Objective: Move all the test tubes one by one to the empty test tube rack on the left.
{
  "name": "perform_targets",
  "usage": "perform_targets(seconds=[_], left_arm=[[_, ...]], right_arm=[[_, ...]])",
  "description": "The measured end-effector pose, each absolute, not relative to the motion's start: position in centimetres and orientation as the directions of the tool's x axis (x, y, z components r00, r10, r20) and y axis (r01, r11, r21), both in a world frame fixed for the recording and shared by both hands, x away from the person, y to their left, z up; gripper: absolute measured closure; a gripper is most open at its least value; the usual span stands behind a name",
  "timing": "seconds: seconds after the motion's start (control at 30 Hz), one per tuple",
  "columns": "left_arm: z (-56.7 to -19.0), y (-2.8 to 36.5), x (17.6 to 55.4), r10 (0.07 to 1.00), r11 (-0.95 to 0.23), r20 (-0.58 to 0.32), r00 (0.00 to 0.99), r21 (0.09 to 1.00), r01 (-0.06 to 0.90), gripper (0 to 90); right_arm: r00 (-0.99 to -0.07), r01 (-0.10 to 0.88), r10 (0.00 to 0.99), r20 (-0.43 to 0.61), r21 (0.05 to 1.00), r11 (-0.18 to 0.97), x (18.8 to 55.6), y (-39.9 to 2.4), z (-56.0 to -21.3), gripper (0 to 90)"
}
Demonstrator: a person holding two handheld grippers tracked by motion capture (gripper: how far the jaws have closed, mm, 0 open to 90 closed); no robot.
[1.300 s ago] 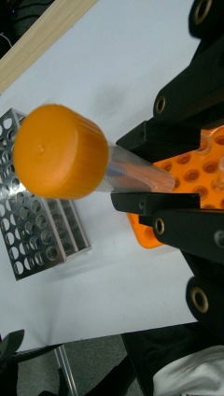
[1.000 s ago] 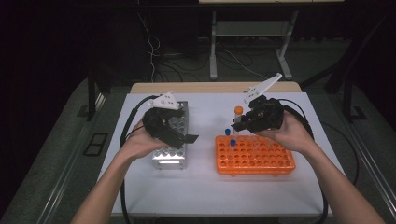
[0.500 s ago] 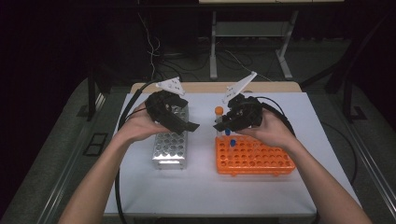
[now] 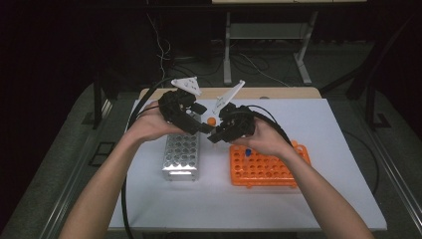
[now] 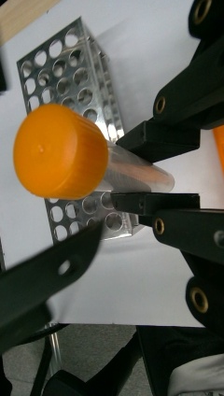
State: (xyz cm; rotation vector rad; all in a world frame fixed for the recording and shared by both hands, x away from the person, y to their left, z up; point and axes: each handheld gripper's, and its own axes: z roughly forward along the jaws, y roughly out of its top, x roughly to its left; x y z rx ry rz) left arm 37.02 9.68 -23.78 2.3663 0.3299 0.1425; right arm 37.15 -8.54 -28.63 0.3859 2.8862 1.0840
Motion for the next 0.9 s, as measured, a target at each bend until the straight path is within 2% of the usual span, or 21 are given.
perform_targets(seconds=[0.03,0.3,0.5,0.6,0.63,0.9], left_arm=[[-23.9,9.6,37.1,0.273,-0.705,0.003,0.962,0.681,0.198,42.0],[-24.5,9.5,37.5,0.228,-0.733,-0.036,0.973,0.651,0.196,67.4],[-24.5,9.5,37.9,0.235,-0.727,-0.053,0.97,0.653,0.212,68.4],[-24.5,9.5,38.3,0.247,-0.736,-0.043,0.968,0.641,0.216,68.5],[-24.5,9.5,38.3,0.247,-0.736,-0.043,0.968,0.641,0.216,68.5],[-23.8,10.0,39.8,0.29,-0.733,-0.031,0.957,0.636,0.243,68.6]], right_arm=[[-0.971,0.212,0.234,0.055,0.656,0.724,37.1,-8.1,-28.8,73.7],[-0.971,0.21,0.23,0.06,0.667,0.715,37.3,-7.2,-29.5,73.7],[-0.967,0.223,0.247,0.067,0.693,0.685,37.4,-7.6,-29.8,71.8],[-0.962,0.242,0.262,0.081,0.7,0.672,37.5,-8.0,-29.7,62.7],[-0.962,0.242,0.262,0.081,0.7,0.672,37.5,-8.0,-29.7,62.7],[-0.945,0.274,0.319,0.076,0.718,0.64,37.5,-10.2,-28.9,42.8]])
